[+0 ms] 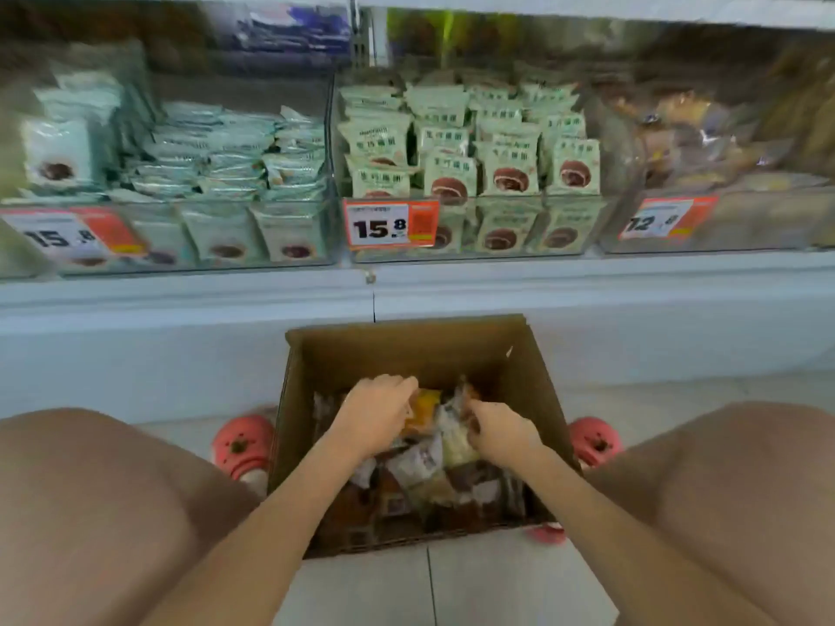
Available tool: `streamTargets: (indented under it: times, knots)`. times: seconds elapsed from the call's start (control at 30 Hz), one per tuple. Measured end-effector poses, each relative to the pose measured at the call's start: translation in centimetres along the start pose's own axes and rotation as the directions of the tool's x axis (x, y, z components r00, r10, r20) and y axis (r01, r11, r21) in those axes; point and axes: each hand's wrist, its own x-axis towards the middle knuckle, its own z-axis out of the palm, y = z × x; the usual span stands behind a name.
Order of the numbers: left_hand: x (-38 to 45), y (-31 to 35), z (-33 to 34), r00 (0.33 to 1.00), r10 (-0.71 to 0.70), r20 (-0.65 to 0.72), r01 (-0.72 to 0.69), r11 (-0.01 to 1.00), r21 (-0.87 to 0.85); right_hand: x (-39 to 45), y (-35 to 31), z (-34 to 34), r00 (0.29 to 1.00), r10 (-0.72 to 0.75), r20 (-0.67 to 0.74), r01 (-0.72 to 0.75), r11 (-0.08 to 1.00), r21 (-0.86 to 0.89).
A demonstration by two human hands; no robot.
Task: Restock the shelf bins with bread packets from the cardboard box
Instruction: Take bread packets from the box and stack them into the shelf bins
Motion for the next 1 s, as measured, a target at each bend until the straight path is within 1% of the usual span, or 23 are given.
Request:
streamTargets:
  times: [0.03, 0.1, 0.17, 0.2, 0.23, 0.3, 0.37, 0.43, 0.47, 0.5, 0.53, 0.57, 0.6, 0.63, 0.67, 0.7, 0.73, 0.77, 0.8, 0.87, 0.93, 1.0]
  knots:
    - [-0.8, -0.8, 1.5, 0.996, -0.053, 0.065, 0.053, 0.999, 0.003, 0.6, 0.2, 1.1, 0.995, 0.027, 0.098, -0.023, 0.999, -0.042]
    - [-2.0, -2.5, 4.0, 0.975, -0.136, 0.178, 0.134, 0.991, 0.026, 1.5, 0.5, 3.2, 0.959, 0.085, 0.271, -0.052, 0.990, -0.128]
    - [-2.8, -4.0, 5.7, 0.946, -0.202, 0.253, 0.201, 0.979, 0.031, 2.2, 0.6, 4.7, 0.926, 0.126, 0.357, -0.039, 0.970, -0.240]
    - [-3.1, -4.6, 6.3, 0.931, -0.234, 0.279, 0.231, 0.972, 0.047, 2.5, 0.5, 5.3, 0.927, 0.128, 0.352, -0.023, 0.958, -0.287]
    - [-3.3, -5.1, 6.7, 0.918, -0.263, 0.297, 0.255, 0.965, 0.067, 3.0, 0.2, 5.8, 0.943, 0.109, 0.315, -0.008, 0.952, -0.306]
    - [-3.3, -5.9, 7.6, 0.900, -0.309, 0.308, 0.305, 0.950, 0.064, 4.1, -1.0, 6.3, 0.984, 0.033, 0.178, 0.014, 0.966, -0.258]
    - [-3.2, -6.2, 8.4, 0.881, -0.351, 0.319, 0.366, 0.930, 0.012, 5.6, -2.7, 6.5, 0.997, -0.073, 0.027, 0.077, 0.978, -0.195]
    - [-3.2, -6.1, 8.8, 0.864, -0.380, 0.330, 0.423, 0.904, -0.067, 7.2, -4.7, 6.8, 0.986, -0.161, -0.037, 0.152, 0.971, -0.186]
    - [-3.2, -6.1, 9.1, 0.849, -0.412, 0.331, 0.479, 0.864, -0.152, 7.9, -5.6, 6.9, 0.985, -0.167, -0.042, 0.157, 0.970, -0.185]
    - [-3.1, -6.1, 9.2, 0.814, -0.462, 0.353, 0.563, 0.776, -0.284, 8.5, -6.3, 7.2, 0.988, -0.149, -0.046, 0.139, 0.975, -0.173]
    - [-2.9, -6.1, 9.2, 0.769, -0.507, 0.388, 0.638, 0.643, -0.423, 9.1, -6.9, 7.5, 0.991, -0.117, -0.072, 0.107, 0.985, -0.133]
    - [-2.7, -6.3, 9.1, 0.719, -0.547, 0.429, 0.690, 0.485, -0.537, 9.6, -7.2, 8.0, 0.990, -0.078, -0.116, 0.073, 0.996, -0.053]
    - [-2.4, -6.6, 9.0, 0.670, -0.574, 0.471, 0.717, 0.333, -0.613, 9.9, -7.3, 8.4, 0.987, -0.014, -0.161, 0.026, 0.997, 0.076]
    - [-2.1, -7.0, 9.0, 0.626, -0.592, 0.508, 0.728, 0.211, -0.652, 10.1, -7.4, 8.7, 0.979, 0.080, -0.190, -0.033, 0.971, 0.238]
    - [-1.9, -7.4, 9.1, 0.584, -0.609, 0.537, 0.730, 0.105, -0.675, 10.2, -7.3, 8.8, 0.964, 0.209, -0.163, -0.131, 0.910, 0.392]
    - [-1.8, -7.7, 9.0, 0.543, -0.630, 0.556, 0.719, 0.006, -0.695, 10.5, -7.3, 9.0, 0.940, 0.327, -0.098, -0.234, 0.826, 0.513]
    - [-1.8, -8.0, 9.1, 0.507, -0.644, 0.573, 0.692, -0.092, -0.716, 10.8, -7.2, 9.0, 0.908, 0.418, -0.012, -0.329, 0.732, 0.597]
    - [-1.7, -8.2, 9.2, 0.484, -0.648, 0.588, 0.658, -0.174, -0.733, 11.3, -6.9, 9.2, 0.881, 0.469, 0.062, -0.392, 0.650, 0.651]
    - [-1.5, -8.4, 9.4, 0.475, -0.641, 0.603, 0.622, -0.240, -0.745, 11.9, -6.5, 9.4, 0.867, 0.482, 0.129, -0.430, 0.592, 0.681]
    - [-1.2, -8.5, 9.3, 0.481, -0.608, 0.632, 0.540, -0.362, -0.760, 12.7, -5.9, 9.7, 0.856, 0.460, 0.237, -0.468, 0.493, 0.733]
    - [-1.0, -8.4, 8.9, 0.482, -0.579, 0.658, 0.459, -0.473, -0.752, 11.9, -6.6, 8.8, 0.851, 0.400, 0.341, -0.486, 0.352, 0.800]
    - [-0.9, -8.4, 8.9, 0.473, -0.557, 0.683, 0.396, -0.558, -0.729, 10.4, -7.1, 8.0, 0.859, 0.333, 0.388, -0.478, 0.254, 0.841]
